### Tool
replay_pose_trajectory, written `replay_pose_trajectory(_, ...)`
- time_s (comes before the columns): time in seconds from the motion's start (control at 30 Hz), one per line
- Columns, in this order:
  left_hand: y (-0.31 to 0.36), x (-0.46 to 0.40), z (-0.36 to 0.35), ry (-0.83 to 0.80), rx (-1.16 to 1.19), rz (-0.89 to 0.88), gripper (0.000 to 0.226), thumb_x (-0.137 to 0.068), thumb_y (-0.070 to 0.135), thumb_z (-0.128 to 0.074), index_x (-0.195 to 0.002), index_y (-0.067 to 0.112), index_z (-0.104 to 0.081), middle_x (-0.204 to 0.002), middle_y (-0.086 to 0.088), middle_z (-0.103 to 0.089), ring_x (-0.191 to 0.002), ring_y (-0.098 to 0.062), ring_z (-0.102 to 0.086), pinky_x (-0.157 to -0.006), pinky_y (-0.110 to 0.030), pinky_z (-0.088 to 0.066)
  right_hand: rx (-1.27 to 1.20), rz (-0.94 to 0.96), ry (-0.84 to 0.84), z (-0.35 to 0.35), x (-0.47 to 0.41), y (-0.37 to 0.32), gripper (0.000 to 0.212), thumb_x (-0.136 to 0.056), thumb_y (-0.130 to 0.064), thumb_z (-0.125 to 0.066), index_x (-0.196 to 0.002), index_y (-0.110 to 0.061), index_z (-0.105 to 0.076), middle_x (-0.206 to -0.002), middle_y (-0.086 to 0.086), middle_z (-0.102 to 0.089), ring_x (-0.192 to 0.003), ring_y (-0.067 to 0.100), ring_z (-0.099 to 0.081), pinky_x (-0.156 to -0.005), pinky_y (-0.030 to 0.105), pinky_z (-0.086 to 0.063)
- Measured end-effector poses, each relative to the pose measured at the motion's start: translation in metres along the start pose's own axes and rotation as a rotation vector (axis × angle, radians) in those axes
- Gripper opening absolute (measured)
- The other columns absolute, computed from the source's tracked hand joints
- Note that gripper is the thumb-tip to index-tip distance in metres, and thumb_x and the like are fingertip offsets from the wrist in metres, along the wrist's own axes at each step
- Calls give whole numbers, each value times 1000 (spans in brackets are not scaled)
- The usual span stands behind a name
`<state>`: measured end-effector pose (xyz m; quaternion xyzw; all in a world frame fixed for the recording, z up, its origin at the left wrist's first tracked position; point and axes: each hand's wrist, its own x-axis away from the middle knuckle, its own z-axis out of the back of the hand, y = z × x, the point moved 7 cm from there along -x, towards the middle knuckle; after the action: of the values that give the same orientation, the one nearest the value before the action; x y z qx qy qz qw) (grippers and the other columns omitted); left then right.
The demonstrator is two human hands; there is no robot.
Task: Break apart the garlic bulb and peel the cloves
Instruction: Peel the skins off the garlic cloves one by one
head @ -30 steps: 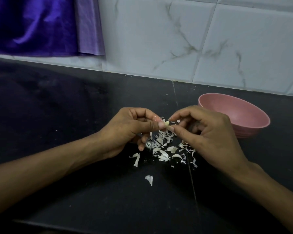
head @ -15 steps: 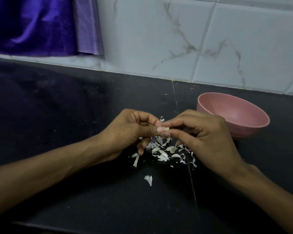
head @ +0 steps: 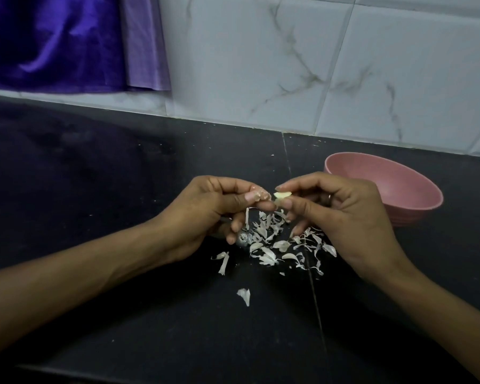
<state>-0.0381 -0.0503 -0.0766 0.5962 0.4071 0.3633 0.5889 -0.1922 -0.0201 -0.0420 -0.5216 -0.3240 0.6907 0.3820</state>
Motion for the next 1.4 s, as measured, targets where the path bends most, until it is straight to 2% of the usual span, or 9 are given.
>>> replay_pose_trajectory(0.07, 2, 0, 4, 36, -37, -37, 23, -81, 13, -67, -99, 0, -71, -88, -8, -76, -41, -7, -46, -40, -21, -43, -26, -36, 13, 1, -2, 3, 15, -77, -7, -74, -92, -10, -74, -72, 7, -71, -62, 16, -66, -53, 26, -57)
replay_pose_trajectory(0.17, 4, 0, 9, 100, -98, -82, 18, -72, 10, -76, -88, 1, -75, -66, -9, -72, -35, -10, -46, -37, -21, -41, -47, -71, 13, 0, -2, 6, 15, -77, -6, -74, -92, -9, -74, -73, 9, -70, -61, 16, -65, -52, 25, -56)
replay_pose_trajectory(0.3, 6, 1, 12, 145, -142, -114, 24, -62, 15, -82, -79, 1, -72, -79, -28, -69, -34, -11, -46, -35, -20, -39, -41, -92, 14, -1, -1, 6, 16, -76, -10, -75, -92, -11, -75, -75, 9, -71, -62, 15, -65, -51, 23, -54)
replay_pose_trajectory(0.47, 12, 1, 10, 124, -221, -194, 31, -68, 25, -78, -81, -3, -71, -71, -15, -71, -37, -12, -48, -36, -22, -42, -54, -123, 10, -1, 0, 6, 18, -75, -10, -75, -92, -10, -74, -76, 9, -71, -62, 15, -65, -50, 23, -54)
replay_pose_trajectory(0.7, 16, 5, 4, 75, -209, -277, 14, -87, 11, -65, -100, 7, -71, -69, -1, -71, -38, -11, -51, -37, -23, -44, -163, -229, -10, -5, 2, 11, 24, -68, -12, -76, -92, -7, -74, -79, 9, -73, -62, 15, -64, -49, 23, -54)
replay_pose_trajectory(0.87, 21, 7, 1, 40, -201, -333, 22, -77, 18, -72, -95, 7, -70, -87, -9, -71, -41, -14, -52, -39, -26, -46, -228, -299, -19, -9, 5, 13, 24, -66, -13, -78, -89, -8, -73, -78, 13, -71, -59, 15, -62, -47, 23, -52)
replay_pose_trajectory(1.03, 21, 6, 2, 42, -176, -331, 18, -76, 19, -72, -88, 5, -70, -78, -7, -67, -41, -15, -51, -38, -25, -45, -290, -382, -72, -16, 7, 19, 21, -61, -17, -80, -81, -13, -77, -78, 15, -70, -55, 13, -60, -46, 22, -50)
replay_pose_trajectory(1.2, 17, 5, 1, 28, -171, -288, 15, -77, 19, -71, -85, 6, -67, -69, 0, -64, -41, -13, -50, -38, -23, -44, -274, -410, -103, -18, 8, 20, 17, -64, -17, -79, -81, -14, -78, -74, 8, -71, -55, 12, -60, -46, 22, -51)
replay_pose_trajectory(1.4, 19, 5, 0, 9, -167, -284, 19, -76, 22, -70, -83, 5, -64, -72, -4, -62, -40, -12, -49, -38, -23, -44, -270, -419, -115, -18, 9, 19, 21, -66, -22, -76, -85, -11, -78, -81, 7, -73, -56, 11, -57, -47, 21, -50)
